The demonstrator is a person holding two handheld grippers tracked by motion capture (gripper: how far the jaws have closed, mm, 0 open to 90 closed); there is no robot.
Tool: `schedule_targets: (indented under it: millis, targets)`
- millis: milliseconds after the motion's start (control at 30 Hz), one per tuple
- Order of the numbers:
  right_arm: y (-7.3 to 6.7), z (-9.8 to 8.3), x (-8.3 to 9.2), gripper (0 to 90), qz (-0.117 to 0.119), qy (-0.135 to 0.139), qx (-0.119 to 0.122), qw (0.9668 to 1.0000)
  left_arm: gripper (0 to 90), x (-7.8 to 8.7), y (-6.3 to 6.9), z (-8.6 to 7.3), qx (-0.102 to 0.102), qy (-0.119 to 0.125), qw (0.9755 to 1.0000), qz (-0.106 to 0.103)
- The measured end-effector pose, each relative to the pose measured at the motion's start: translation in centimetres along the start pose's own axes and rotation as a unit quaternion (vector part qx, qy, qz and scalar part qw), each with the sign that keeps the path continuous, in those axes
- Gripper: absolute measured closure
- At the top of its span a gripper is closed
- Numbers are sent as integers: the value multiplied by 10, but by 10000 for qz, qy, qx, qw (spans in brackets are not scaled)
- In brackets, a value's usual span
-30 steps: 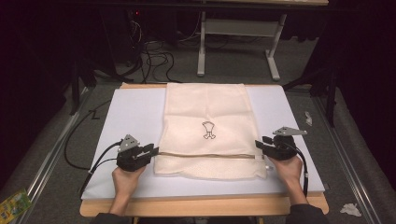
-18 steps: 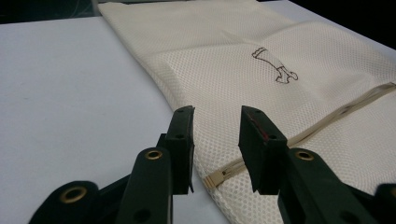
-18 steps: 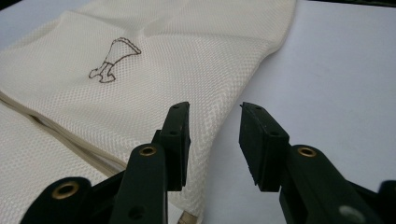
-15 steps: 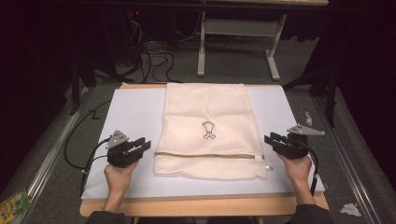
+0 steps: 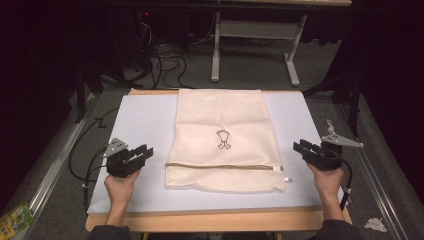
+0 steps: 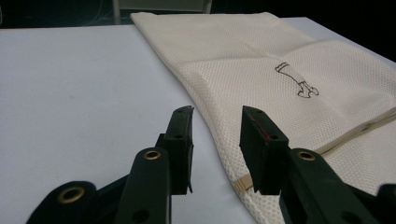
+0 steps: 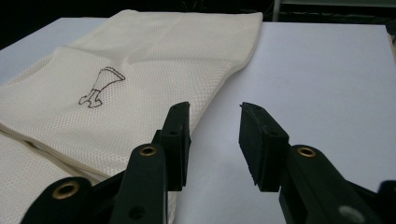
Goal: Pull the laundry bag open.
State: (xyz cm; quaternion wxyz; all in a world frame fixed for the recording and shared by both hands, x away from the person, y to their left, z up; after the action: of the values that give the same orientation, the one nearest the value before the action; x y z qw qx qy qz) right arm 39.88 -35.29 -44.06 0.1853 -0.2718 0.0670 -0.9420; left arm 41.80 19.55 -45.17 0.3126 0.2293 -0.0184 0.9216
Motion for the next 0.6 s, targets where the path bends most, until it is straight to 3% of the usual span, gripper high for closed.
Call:
schedule_targets:
  millis: [600]
  targets:
    - [18, -5, 4, 642, -172, -14, -178, 9997, 639, -1, -18, -5, 152, -42, 9996, 227]
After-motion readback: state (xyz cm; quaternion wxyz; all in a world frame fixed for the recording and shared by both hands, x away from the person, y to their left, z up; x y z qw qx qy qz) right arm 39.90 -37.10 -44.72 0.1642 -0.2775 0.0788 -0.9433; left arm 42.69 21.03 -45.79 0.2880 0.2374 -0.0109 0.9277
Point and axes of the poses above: each handheld gripper's, and its own axes: x roughly backward along the jaws, z roughly out of its top, y roughly to its right, the point moved 5 cm from there along -x, roughly forward along the jaws, and after that the axes turned 5 degrees about -x, right-handed, at the moved point
